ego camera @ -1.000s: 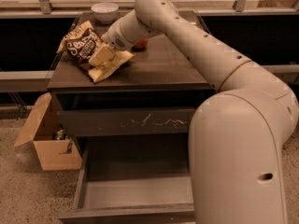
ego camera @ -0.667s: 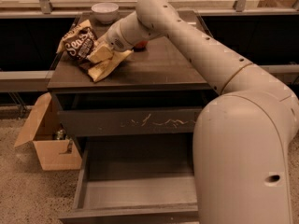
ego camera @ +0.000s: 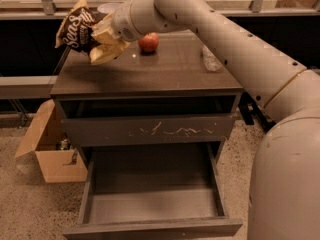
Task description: Place brown chip bag into middle drawer
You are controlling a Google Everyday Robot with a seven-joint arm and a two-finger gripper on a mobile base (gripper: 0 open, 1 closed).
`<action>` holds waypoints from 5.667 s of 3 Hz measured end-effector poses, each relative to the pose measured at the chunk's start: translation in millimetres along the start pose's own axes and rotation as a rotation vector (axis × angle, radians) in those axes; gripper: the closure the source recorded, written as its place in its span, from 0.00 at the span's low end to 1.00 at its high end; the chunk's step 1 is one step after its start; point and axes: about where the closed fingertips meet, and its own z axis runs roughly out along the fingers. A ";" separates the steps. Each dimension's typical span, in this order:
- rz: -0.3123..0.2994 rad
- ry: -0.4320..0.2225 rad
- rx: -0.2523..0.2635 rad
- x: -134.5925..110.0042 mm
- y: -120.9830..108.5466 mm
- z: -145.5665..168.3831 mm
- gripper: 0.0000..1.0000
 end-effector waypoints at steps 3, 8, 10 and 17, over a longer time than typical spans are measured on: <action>-0.160 -0.130 -0.309 -48.6 85.3 -40.2 1.00; -0.084 0.056 -0.571 66.1 189.3 -166.8 1.00; 0.034 0.149 -0.545 139.7 212.0 -183.1 1.00; 0.627 0.262 -0.130 501.9 300.8 -125.1 0.76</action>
Offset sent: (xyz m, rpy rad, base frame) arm -0.0675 0.0128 0.0316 0.0327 -0.0439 0.3683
